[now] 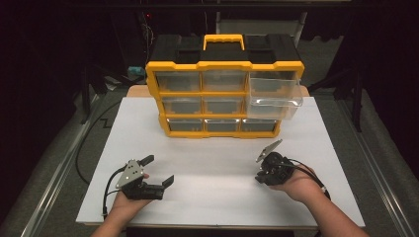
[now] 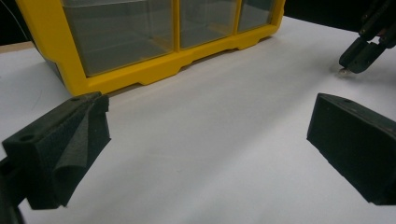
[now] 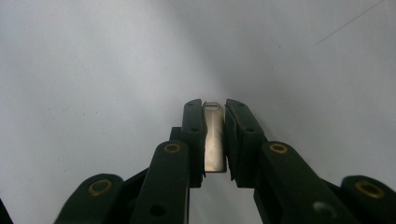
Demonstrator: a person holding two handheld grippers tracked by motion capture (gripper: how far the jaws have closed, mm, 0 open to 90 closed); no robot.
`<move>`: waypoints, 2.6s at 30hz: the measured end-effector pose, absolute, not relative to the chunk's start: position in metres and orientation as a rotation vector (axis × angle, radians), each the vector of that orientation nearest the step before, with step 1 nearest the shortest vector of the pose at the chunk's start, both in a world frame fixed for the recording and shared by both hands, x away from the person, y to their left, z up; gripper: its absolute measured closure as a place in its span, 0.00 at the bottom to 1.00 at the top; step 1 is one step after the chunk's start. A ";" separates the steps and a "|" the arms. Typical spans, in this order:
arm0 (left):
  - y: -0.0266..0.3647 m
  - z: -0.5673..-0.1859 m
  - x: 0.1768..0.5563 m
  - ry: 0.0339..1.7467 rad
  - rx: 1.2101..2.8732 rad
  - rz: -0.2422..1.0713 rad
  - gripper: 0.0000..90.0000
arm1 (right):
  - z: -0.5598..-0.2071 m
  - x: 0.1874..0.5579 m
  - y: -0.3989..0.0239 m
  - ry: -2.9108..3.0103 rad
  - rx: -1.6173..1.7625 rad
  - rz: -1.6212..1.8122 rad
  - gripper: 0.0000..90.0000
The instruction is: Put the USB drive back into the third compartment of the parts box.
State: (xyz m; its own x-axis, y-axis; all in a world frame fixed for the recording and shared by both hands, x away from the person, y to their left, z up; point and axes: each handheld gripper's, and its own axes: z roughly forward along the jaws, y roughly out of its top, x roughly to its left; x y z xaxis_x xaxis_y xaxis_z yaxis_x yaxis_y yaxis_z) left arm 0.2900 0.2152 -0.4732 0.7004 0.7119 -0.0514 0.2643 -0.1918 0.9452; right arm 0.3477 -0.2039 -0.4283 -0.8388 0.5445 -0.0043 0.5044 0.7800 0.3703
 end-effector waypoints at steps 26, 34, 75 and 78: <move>0.219 -0.472 0.289 0.783 1.775 0.504 0.01 | -0.401 0.357 -0.201 2.996 0.725 0.398 0.88; 0.219 -0.472 0.289 0.784 1.767 0.500 0.01 | -0.385 0.359 -0.198 3.029 0.704 0.368 0.88; 0.220 -0.471 0.288 0.777 1.758 0.487 0.01 | -0.297 0.347 -0.201 2.994 0.722 0.285 0.88; 0.220 -0.471 0.288 0.774 1.759 0.485 0.01 | -0.291 0.348 -0.201 2.990 0.724 0.279 0.88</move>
State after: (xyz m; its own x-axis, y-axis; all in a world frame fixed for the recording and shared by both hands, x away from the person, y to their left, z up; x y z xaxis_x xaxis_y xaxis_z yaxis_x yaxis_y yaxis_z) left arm 0.2876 0.2197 -0.4714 0.7026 0.7095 -0.0540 0.2613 -0.1866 0.9471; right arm 0.3476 -0.2012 -0.2912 -0.8889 0.4580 -0.0090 0.4485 0.8740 0.1874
